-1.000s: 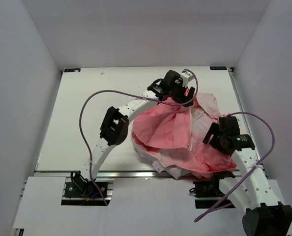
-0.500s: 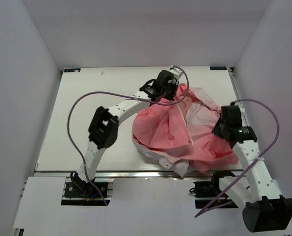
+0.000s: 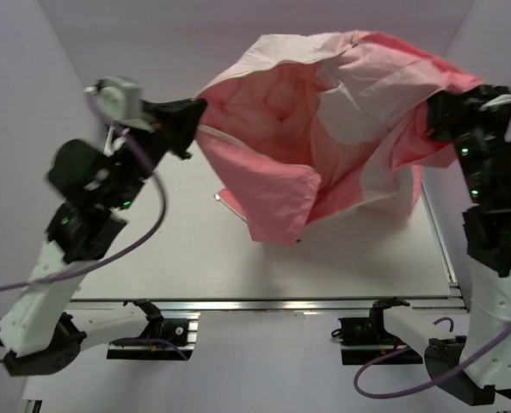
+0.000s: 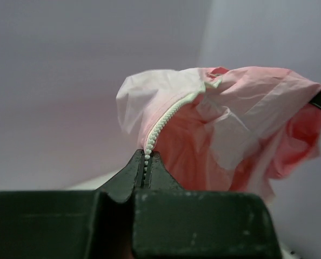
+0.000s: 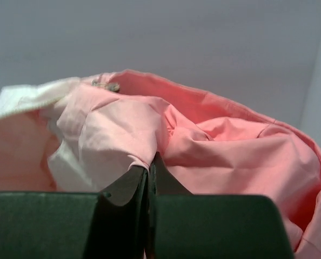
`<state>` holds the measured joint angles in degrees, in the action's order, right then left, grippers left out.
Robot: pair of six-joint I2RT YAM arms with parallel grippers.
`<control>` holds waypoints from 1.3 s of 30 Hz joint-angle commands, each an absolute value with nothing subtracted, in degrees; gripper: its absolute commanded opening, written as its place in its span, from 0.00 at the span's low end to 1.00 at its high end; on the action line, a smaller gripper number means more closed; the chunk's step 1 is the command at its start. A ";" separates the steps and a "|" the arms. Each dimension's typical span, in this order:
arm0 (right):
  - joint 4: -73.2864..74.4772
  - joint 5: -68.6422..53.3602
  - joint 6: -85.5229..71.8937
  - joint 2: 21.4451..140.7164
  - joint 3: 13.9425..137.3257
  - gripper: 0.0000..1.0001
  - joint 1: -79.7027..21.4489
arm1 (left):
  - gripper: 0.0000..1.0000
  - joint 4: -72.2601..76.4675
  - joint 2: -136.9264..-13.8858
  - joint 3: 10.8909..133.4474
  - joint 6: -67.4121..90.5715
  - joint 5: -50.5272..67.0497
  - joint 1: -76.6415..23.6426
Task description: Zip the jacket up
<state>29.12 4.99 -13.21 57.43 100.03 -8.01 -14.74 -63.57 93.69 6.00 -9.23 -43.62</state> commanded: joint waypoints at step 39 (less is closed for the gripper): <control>20.64 0.89 -12.20 108.48 112.36 0.89 -14.94 | 0.98 -22.94 -89.23 85.18 15.02 8.26 -23.47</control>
